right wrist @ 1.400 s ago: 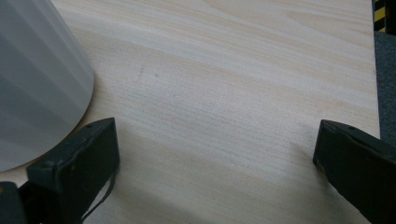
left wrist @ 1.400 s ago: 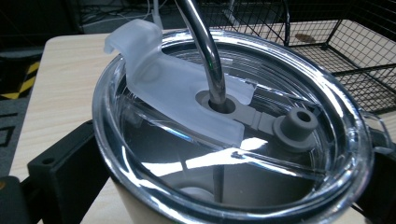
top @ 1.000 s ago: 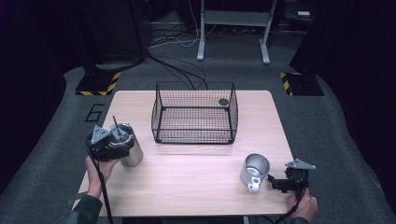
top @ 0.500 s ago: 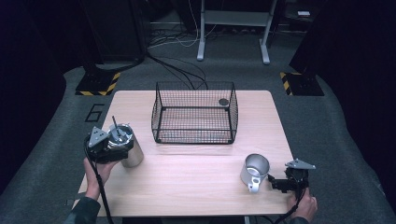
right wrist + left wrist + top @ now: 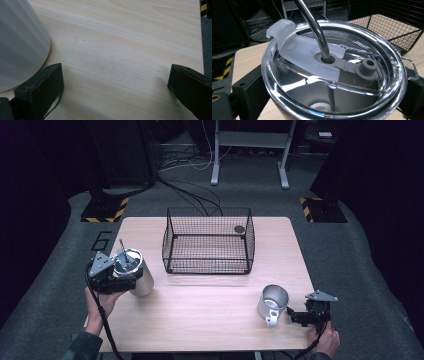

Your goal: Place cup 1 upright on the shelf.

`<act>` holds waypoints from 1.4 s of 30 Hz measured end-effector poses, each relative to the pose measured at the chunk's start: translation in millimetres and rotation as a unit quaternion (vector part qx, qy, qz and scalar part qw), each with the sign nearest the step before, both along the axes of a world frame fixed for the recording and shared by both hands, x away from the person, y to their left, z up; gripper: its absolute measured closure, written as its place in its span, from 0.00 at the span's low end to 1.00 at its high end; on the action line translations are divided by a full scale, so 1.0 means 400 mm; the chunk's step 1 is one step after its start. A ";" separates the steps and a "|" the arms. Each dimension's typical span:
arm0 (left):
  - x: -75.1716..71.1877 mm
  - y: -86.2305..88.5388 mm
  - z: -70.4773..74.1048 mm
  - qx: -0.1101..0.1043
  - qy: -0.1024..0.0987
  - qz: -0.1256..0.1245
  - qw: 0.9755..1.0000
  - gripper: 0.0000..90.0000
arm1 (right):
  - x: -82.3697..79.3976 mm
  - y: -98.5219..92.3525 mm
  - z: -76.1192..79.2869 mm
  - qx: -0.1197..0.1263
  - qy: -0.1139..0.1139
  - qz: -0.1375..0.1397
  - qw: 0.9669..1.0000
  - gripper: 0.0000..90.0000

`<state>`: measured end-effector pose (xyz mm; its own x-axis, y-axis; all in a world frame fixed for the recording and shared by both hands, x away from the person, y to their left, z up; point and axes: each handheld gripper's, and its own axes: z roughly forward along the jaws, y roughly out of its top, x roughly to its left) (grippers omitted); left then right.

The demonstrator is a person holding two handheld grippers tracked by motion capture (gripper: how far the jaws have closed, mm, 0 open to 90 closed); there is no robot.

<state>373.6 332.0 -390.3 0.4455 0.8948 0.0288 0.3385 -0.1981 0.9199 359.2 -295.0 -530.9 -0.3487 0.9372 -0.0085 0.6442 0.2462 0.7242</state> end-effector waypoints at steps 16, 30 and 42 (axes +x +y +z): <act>-0.036 -0.015 0.049 0.004 0.003 -0.036 0.999 0.04 | -0.001 0.001 0.001 0.001 0.002 0.000 1.000 0.00; -0.038 -0.054 0.100 0.005 -0.009 -0.066 0.998 0.04 | -0.001 0.001 0.001 0.001 0.002 0.000 1.000 0.00; -0.031 -0.100 0.131 0.014 -0.008 -0.094 0.995 0.04 | -0.001 0.001 0.001 0.001 0.002 0.001 1.000 0.00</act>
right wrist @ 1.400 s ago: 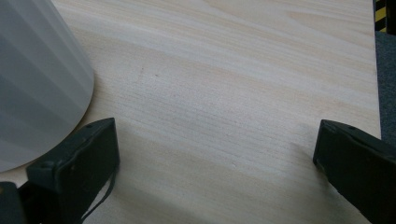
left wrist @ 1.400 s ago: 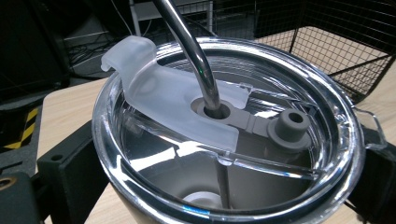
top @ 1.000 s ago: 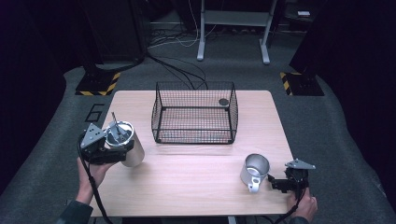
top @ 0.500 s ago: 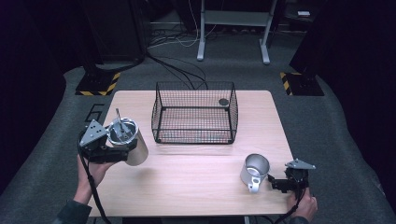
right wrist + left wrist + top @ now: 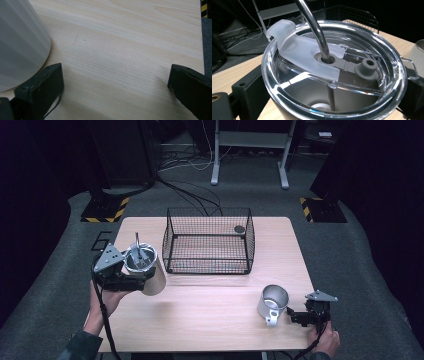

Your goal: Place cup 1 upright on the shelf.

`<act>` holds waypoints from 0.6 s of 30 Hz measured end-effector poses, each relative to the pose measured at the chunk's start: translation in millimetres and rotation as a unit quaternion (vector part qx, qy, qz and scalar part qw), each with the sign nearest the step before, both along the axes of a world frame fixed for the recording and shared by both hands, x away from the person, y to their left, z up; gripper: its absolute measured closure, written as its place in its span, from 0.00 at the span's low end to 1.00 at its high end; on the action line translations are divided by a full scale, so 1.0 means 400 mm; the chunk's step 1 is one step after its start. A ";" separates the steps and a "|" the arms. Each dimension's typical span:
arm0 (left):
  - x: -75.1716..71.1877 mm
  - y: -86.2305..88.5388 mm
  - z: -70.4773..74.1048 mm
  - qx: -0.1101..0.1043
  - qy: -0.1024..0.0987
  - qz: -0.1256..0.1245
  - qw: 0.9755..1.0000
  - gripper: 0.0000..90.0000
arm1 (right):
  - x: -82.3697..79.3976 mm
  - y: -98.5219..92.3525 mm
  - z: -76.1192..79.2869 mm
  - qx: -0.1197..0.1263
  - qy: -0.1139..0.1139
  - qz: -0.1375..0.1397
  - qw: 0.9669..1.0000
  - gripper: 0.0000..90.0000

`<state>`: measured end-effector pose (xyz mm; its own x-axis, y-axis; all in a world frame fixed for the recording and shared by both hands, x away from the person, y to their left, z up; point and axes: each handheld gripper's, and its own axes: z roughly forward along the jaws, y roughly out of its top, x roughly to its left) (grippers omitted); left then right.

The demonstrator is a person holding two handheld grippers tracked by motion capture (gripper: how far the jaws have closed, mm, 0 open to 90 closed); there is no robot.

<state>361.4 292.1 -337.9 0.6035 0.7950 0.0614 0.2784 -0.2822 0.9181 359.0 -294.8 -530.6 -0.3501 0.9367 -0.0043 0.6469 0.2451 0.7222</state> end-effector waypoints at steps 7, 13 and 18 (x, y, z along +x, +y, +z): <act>0.007 -0.019 0.016 0.004 0.003 -0.014 1.000 0.04 | 0.000 0.000 0.000 0.000 0.001 0.002 1.000 0.00; 0.014 -0.035 0.028 0.000 0.002 -0.021 1.000 0.04 | 0.000 0.000 0.000 0.000 0.001 0.001 1.000 0.00; 0.018 -0.051 0.039 0.004 0.002 -0.027 1.000 0.04 | 0.000 0.000 0.000 0.000 0.000 0.002 1.000 0.00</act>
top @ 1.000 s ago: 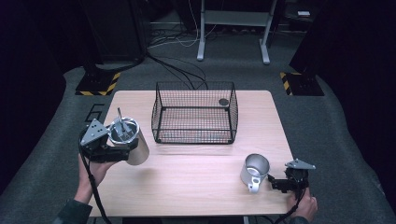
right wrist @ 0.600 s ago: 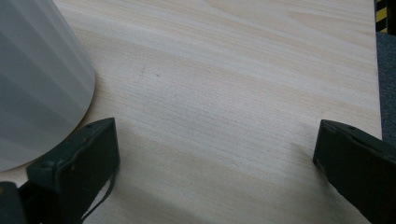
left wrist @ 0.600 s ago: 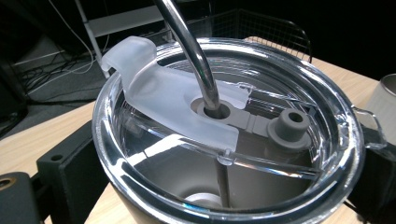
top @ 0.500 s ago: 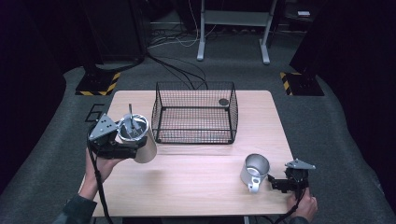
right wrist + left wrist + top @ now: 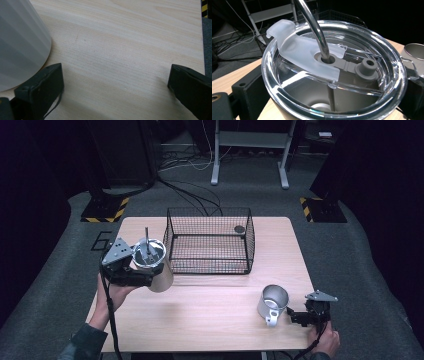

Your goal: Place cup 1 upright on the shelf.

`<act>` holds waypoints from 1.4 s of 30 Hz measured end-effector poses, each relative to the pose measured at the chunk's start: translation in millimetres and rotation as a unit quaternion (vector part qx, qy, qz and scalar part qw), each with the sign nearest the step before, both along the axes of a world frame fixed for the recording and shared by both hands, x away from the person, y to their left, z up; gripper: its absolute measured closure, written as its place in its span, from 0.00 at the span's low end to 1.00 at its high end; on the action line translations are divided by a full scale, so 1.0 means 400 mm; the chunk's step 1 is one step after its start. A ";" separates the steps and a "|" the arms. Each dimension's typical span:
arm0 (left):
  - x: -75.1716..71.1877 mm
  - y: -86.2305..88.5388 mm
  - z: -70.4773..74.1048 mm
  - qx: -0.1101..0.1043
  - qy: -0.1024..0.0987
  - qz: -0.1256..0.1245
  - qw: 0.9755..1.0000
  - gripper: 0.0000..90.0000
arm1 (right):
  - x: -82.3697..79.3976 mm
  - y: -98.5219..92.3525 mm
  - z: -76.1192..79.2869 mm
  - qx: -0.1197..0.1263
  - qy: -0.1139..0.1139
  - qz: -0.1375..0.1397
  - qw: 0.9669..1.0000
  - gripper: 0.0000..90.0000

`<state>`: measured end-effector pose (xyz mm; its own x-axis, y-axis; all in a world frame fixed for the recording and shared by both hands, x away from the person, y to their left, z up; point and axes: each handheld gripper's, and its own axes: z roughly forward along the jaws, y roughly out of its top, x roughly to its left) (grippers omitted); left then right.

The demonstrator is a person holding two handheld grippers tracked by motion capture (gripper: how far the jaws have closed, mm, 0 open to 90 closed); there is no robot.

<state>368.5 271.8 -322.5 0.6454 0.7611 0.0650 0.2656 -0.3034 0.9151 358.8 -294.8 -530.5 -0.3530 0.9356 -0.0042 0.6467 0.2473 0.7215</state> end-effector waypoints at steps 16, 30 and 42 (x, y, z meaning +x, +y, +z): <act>0.016 -0.052 0.033 0.005 -0.003 -0.019 1.000 0.04 | 0.000 0.002 0.000 0.004 -0.001 -0.004 1.000 0.00; 0.046 -0.099 0.055 0.010 -0.004 -0.035 0.999 0.04 | 0.001 0.003 0.000 0.004 -0.001 -0.005 1.000 0.00; 0.074 -0.131 0.077 0.013 0.000 -0.046 0.999 0.04 | 0.001 0.002 0.000 0.004 -0.001 -0.004 1.000 0.00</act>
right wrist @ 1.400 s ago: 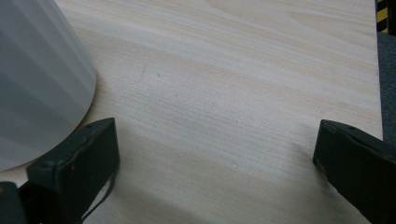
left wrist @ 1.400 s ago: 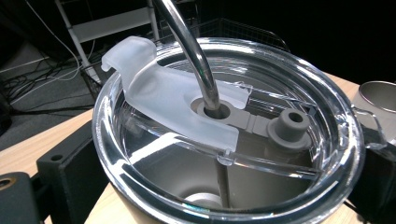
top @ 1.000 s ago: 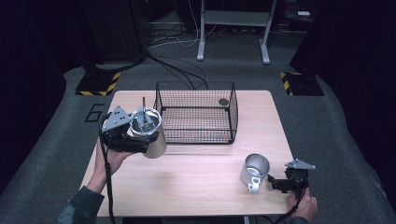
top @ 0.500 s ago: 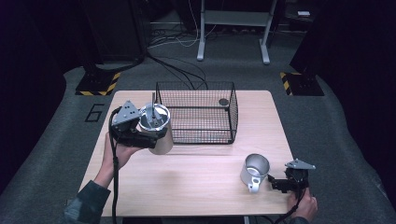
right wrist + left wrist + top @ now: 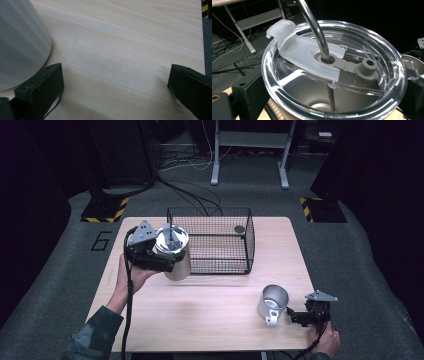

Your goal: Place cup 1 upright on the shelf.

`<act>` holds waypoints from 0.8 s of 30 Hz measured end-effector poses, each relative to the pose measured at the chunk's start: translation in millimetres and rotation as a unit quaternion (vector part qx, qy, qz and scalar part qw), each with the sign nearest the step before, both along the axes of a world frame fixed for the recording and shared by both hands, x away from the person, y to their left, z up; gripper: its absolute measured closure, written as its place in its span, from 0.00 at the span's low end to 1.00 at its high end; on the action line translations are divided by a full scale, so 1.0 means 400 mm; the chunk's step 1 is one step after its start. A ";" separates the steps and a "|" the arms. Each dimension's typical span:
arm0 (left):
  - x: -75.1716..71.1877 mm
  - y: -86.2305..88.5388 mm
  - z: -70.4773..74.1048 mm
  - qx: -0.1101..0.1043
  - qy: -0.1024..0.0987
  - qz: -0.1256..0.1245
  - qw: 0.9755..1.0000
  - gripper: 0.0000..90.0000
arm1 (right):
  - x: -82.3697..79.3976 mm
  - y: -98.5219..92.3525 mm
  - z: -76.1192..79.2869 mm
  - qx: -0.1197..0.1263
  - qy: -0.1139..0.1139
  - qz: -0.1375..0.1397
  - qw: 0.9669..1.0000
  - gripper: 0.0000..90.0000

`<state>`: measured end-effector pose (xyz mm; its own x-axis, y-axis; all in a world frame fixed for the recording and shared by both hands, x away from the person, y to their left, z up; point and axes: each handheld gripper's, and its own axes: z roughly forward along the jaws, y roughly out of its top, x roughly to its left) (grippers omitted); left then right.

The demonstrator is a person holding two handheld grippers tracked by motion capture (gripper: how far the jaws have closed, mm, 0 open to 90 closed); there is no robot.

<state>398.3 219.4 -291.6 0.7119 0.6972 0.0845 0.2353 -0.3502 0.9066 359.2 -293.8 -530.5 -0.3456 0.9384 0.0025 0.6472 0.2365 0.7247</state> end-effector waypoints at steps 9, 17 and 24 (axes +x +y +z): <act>0.032 -0.035 0.017 -0.010 0.004 -0.009 1.000 0.04 | -0.001 0.001 0.000 0.000 0.001 0.001 1.000 0.00; 0.063 -0.062 0.040 -0.012 0.003 -0.009 1.000 0.04 | -0.001 0.000 0.000 0.001 0.001 0.002 1.000 0.00; 0.091 -0.079 0.050 -0.017 -0.003 -0.006 1.000 0.04 | -0.001 0.000 0.000 -0.001 0.002 0.006 1.000 0.00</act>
<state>434.5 187.8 -271.8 0.7199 0.6911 0.0648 0.2263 -0.3220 0.9193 358.9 -293.9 -530.3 -0.3565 0.9343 0.0010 0.6470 0.2460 0.7217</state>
